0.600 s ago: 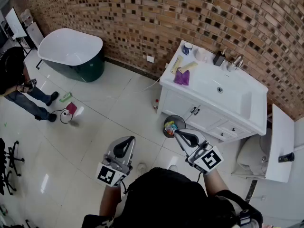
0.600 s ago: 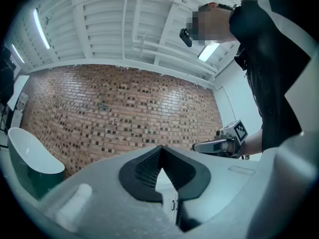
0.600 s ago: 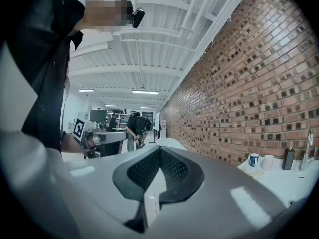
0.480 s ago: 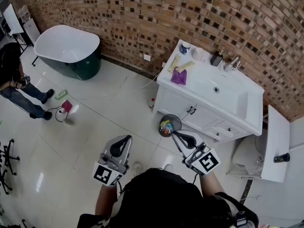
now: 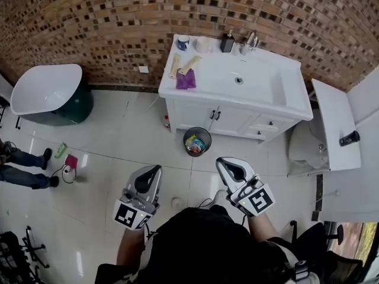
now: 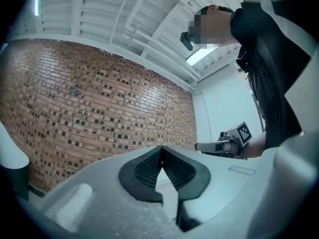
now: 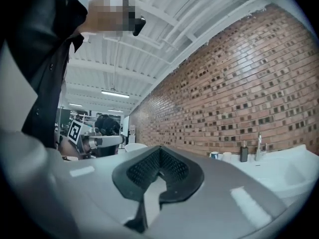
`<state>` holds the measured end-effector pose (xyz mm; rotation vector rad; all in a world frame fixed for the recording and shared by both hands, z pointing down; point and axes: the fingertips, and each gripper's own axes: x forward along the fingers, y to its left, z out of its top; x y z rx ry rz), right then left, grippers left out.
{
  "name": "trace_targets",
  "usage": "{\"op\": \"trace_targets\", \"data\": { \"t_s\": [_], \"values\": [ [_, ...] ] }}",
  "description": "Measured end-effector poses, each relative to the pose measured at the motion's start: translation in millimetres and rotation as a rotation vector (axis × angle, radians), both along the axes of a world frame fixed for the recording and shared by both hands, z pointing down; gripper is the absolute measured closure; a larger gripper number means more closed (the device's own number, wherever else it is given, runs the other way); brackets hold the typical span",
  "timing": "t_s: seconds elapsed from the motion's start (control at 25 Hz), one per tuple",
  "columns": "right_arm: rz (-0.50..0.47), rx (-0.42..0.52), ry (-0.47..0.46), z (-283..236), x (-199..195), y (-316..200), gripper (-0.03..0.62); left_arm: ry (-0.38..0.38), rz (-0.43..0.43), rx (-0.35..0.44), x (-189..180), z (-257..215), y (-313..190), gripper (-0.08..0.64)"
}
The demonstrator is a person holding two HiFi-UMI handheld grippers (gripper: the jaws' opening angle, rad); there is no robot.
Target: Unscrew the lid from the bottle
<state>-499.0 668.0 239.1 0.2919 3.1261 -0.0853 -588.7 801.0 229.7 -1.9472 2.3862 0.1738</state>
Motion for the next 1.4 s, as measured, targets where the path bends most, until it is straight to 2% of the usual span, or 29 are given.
{"op": "trace_targets", "data": {
  "t_s": [0.08,0.2,0.44,0.6,0.76,0.92,1.08,1.24,1.4],
  "values": [
    [0.06,-0.016,-0.011,1,17,-17,0.586,-0.015,0.065,-0.01,11,-4,-23,0.558],
    [0.126,-0.013,-0.03,1,46,-52,0.586,-0.005,0.111,-0.003,30,-4,-58,0.557],
    [0.237,0.045,-0.024,13,118,-144,0.588,0.005,0.207,0.046,87,-12,-147,0.557],
    [0.275,0.076,-0.004,25,160,-191,0.587,0.007,0.232,0.05,120,-6,-193,0.558],
    [0.295,0.076,-0.016,23,193,-219,0.587,0.047,0.279,0.03,150,9,-241,0.558],
    [0.374,0.068,-0.003,34,236,-248,0.588,0.029,0.419,0.015,203,13,-300,0.558],
    [0.497,-0.015,-0.011,45,278,-279,0.588,0.017,0.578,0.005,245,11,-343,0.558],
    [0.605,-0.033,0.005,55,303,-305,0.588,0.036,0.689,-0.022,255,20,-384,0.558],
    [0.693,-0.016,0.019,56,306,-337,0.586,0.041,0.776,-0.009,257,27,-432,0.558]
  ]
}}
